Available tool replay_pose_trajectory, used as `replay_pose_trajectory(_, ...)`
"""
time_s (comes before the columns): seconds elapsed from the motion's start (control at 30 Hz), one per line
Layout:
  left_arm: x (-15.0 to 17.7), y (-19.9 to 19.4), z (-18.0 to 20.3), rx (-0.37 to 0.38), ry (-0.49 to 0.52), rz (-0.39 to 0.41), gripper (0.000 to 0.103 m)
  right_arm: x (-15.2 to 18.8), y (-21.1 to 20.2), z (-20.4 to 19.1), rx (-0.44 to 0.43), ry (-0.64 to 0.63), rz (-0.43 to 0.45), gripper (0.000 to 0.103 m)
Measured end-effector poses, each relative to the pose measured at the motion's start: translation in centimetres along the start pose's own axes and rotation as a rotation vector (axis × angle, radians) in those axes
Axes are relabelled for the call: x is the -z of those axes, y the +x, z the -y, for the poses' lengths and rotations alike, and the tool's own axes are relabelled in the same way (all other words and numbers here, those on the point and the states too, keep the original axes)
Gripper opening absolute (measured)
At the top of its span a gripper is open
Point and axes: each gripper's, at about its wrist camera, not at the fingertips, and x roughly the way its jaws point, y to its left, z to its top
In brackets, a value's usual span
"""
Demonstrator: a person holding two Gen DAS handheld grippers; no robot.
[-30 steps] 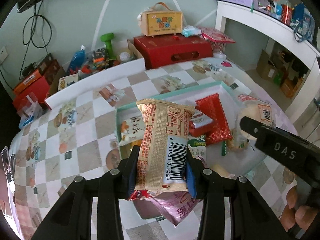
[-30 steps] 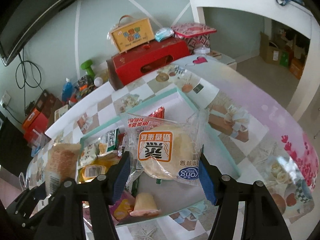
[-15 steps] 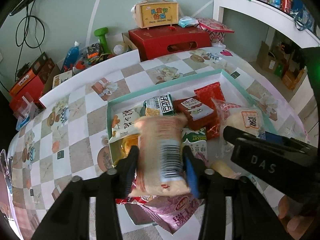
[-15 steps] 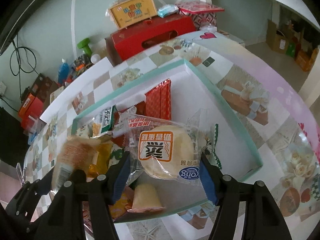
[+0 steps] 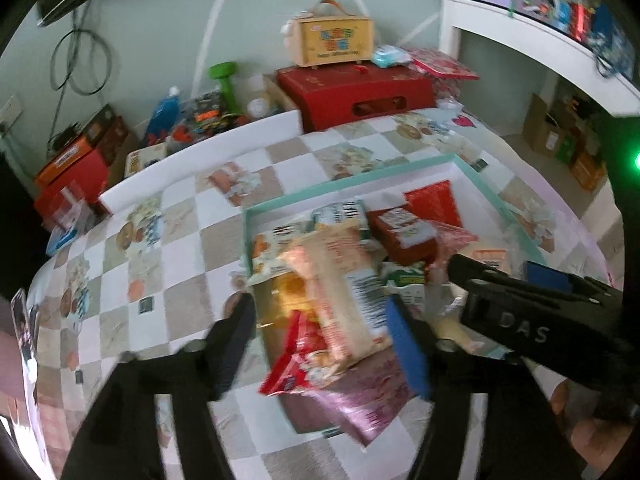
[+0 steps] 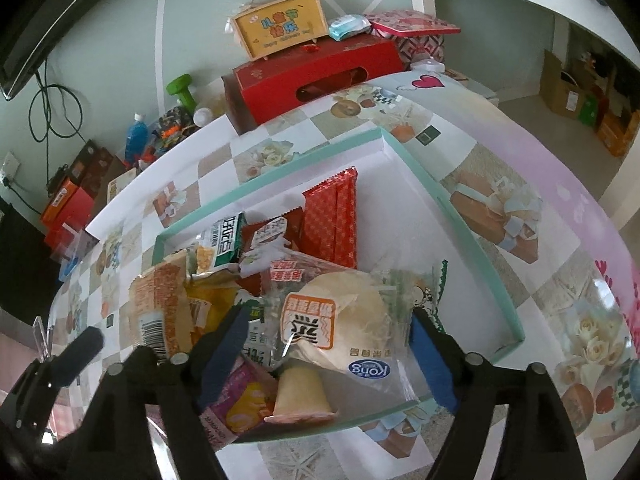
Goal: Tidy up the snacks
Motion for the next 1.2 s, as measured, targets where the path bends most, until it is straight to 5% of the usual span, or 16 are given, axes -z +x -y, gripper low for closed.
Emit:
replay_pose_trajectory(0.13,0.2,-0.5,-3.0,-0.066,-0.09,-0.002,0.078,0.1,-0.4,-0.6,-0.002,-0.022,0.022,0.102)
replay_pose_trajectory(0.27,1.1,-0.8,-6.5,-0.124,-0.206,0.003,0.094,0.2,-1.1,-1.7,-0.007,-0.057,0.054,0.103)
replay_pose_trajectory(0.43,3.2,-1.1,-9.5,-0.222,-0.294,0.003,0.1,0.7,-1.8,-3.1,-0.004,-0.098,0.079,0.103)
replay_pose_trajectory(1.2,11.0,-3.6,-10.9,-0.273,-0.337,-0.092,0.103,8.1,-5.2,-7.6,-0.06,-0.26,0.096,0.103)
